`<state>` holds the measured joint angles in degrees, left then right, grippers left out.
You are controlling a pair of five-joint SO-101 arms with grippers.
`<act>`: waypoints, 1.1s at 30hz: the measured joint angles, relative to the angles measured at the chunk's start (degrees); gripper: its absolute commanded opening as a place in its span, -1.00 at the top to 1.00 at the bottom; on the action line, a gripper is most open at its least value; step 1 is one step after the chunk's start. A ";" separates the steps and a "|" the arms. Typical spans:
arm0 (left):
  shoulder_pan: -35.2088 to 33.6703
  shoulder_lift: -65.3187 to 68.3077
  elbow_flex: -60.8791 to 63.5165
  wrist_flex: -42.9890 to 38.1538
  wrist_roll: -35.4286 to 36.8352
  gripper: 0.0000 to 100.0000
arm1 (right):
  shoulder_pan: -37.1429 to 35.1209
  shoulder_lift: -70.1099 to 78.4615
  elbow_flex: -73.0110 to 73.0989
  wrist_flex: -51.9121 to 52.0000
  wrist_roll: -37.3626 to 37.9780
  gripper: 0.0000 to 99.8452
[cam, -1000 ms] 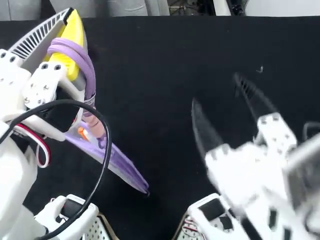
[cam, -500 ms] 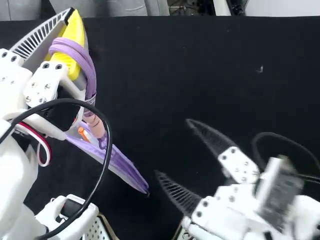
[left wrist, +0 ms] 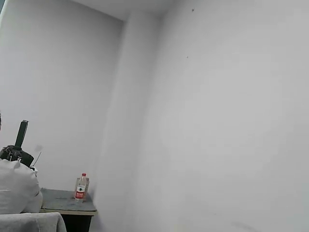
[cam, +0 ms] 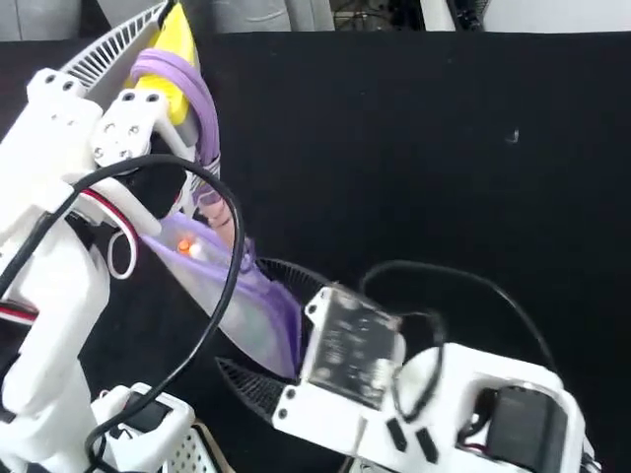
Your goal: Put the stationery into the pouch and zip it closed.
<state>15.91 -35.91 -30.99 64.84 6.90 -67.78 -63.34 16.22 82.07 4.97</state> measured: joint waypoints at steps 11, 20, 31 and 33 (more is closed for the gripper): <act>0.00 0.00 0.18 -0.09 0.00 0.94 | 2.81 -1.76 2.55 -0.53 0.00 0.35; 0.00 0.00 0.18 -0.09 0.00 0.94 | 5.89 -9.05 8.62 -2.20 0.00 0.35; 0.00 0.00 0.18 -0.09 0.00 0.94 | 5.89 -5.63 17.76 -10.81 0.00 0.54; 0.00 0.00 0.18 -0.09 0.00 0.94 | 5.89 -5.10 18.55 -11.87 0.00 0.69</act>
<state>15.91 -35.91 -30.81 64.75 6.90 -61.89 -68.44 34.77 70.20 4.97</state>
